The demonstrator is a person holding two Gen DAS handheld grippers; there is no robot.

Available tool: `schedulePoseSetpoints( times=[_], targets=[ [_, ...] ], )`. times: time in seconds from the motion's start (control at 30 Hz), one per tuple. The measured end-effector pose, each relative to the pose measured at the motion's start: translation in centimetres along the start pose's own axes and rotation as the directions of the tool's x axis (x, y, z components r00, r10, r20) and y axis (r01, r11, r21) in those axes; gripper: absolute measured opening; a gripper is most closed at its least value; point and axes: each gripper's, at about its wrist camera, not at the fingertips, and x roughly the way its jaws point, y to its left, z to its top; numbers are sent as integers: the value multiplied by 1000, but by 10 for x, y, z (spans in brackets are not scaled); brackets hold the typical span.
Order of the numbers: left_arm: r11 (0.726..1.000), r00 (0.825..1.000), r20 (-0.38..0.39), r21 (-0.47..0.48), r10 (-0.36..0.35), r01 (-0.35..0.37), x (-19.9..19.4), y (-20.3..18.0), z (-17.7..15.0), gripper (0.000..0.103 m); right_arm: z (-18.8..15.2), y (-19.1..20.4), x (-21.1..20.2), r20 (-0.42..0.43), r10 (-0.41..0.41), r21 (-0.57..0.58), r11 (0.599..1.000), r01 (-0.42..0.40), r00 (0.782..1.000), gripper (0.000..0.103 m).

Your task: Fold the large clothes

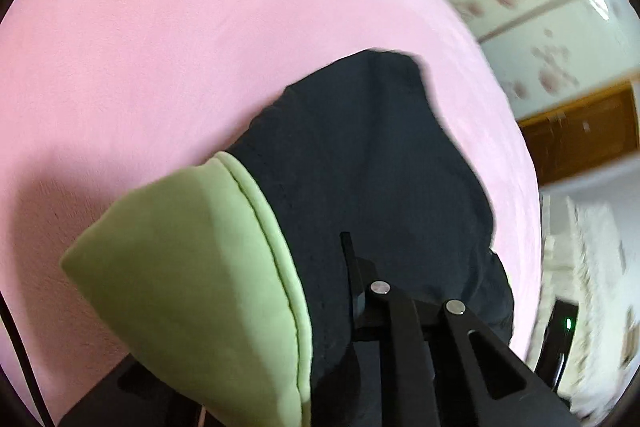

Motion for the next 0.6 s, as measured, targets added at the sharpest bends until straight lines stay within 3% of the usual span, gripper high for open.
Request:
schedulePoseSetpoints(
  times=[0.13, 0.23, 0.43, 0.53, 0.6],
  targets=[
    [982, 995, 62, 180, -74, 62, -28, -45, -5, 9, -4, -1, -2, 20, 25, 6, 1000, -25, 999, 0],
    [938, 987, 94, 334, -131, 93, -50, -88, -15, 9, -9, -8, -4, 52, 64, 31, 997, -65, 997, 0],
    [867, 970, 67, 466, -232, 176, -76, -153, -42, 9, -23, -26, -8, 129, 164, 75, 982, -175, 978, 0],
    [818, 964, 56, 543, -258, 188, -85, -183, -64, 9, -26, -43, -7, 143, 258, 105, 956, -274, 955, 0],
    [777, 964, 51, 603, -262, 179, -89, -202, -84, 9, -27, -58, -4, 148, 347, 128, 922, -366, 926, 0]
  ],
)
